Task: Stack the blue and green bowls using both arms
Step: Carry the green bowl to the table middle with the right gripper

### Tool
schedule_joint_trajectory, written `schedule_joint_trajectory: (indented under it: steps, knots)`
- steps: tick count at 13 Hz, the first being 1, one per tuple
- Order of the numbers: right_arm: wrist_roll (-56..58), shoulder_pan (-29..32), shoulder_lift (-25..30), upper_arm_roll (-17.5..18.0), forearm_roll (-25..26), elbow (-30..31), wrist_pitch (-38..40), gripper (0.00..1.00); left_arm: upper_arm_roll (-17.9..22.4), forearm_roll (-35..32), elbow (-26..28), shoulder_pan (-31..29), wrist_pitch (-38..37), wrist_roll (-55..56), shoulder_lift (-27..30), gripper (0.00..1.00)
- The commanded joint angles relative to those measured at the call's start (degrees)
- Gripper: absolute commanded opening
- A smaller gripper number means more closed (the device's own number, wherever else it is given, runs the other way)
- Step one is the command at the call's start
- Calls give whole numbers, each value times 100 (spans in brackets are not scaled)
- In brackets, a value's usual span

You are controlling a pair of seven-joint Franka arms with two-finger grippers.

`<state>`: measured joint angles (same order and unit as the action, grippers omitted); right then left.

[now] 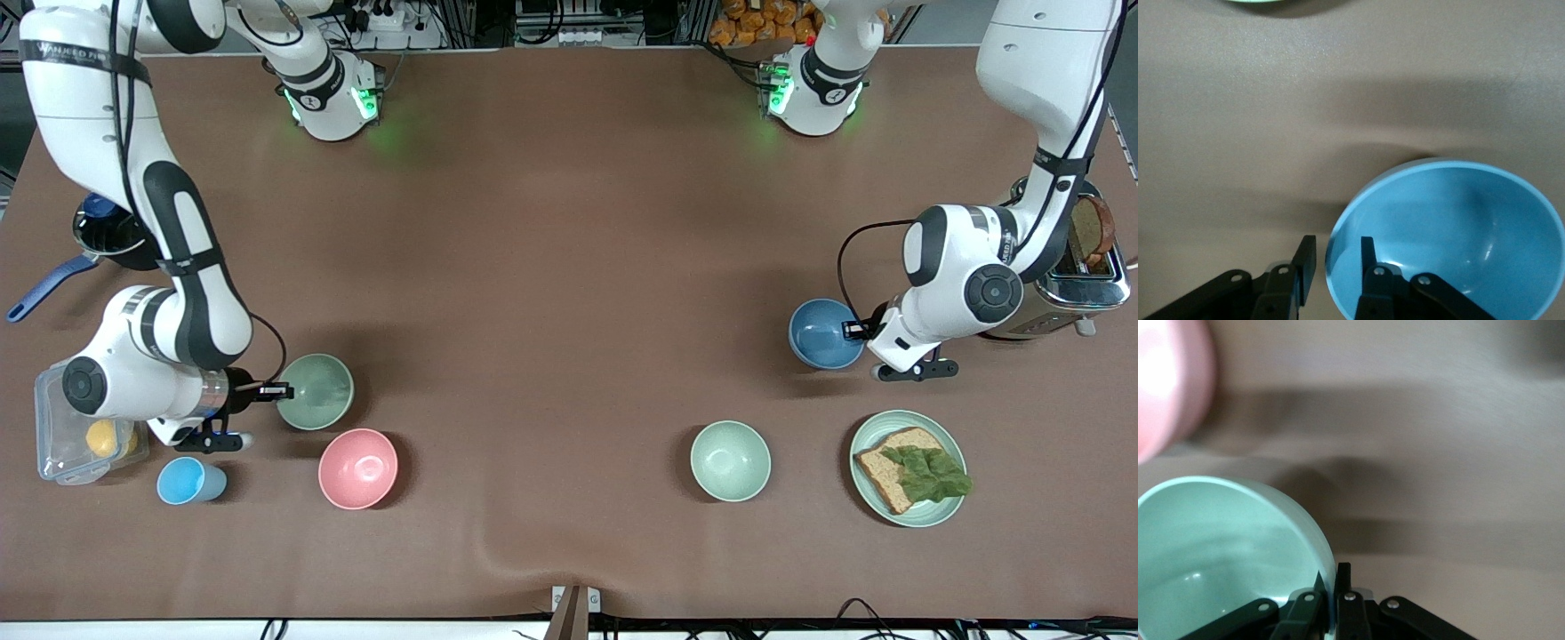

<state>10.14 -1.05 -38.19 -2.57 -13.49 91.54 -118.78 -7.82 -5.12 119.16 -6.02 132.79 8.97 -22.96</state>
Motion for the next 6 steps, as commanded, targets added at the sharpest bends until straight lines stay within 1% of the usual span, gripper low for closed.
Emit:
schedule_joint_trajectory:
  steps: [1,3,5,6]
  knots:
    - [-283,-343,504,-50,22,58,433,0,-27,-104,37,-48,98,-88,11,0]
    - [-782,-606,636,2,-39,22,584,0,-27,-112,11,-13,98,-79,11,0]
    - [-1755,-1193,698,3,-57,-100,602,0,-62,-104,-59,4,81,-79,89,0]
    - [-2344,-1527,672,3,-74,-179,559,0,-88,-104,-77,4,54,-53,238,0]
